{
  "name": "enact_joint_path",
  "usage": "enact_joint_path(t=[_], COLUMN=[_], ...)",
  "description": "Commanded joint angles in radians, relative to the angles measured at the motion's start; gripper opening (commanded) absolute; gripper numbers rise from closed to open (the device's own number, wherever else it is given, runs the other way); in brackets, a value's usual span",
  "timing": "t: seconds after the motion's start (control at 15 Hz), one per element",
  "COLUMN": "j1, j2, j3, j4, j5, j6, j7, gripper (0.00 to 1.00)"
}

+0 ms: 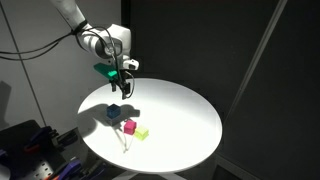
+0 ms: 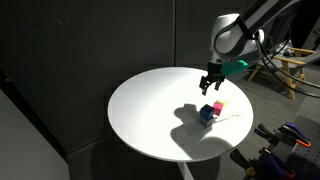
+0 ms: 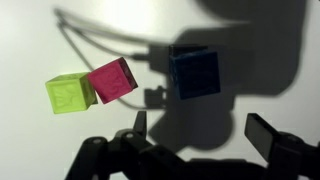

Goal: Light the blue dice and put it between the pink and yellow dice

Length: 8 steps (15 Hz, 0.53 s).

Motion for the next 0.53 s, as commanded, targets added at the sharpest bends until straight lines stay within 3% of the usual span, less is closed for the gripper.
enact_joint_path(t=[0.0, 0.47], j1=[0.01, 0.049], j2=[-0.01, -0.008], j3=[0.005, -0.006], j4=[-0.023, -0.06], j5=[-0.03, -0.118], j6=[0.037, 0.107], j7=[0.026, 0.115], gripper=[1.0, 1.0])
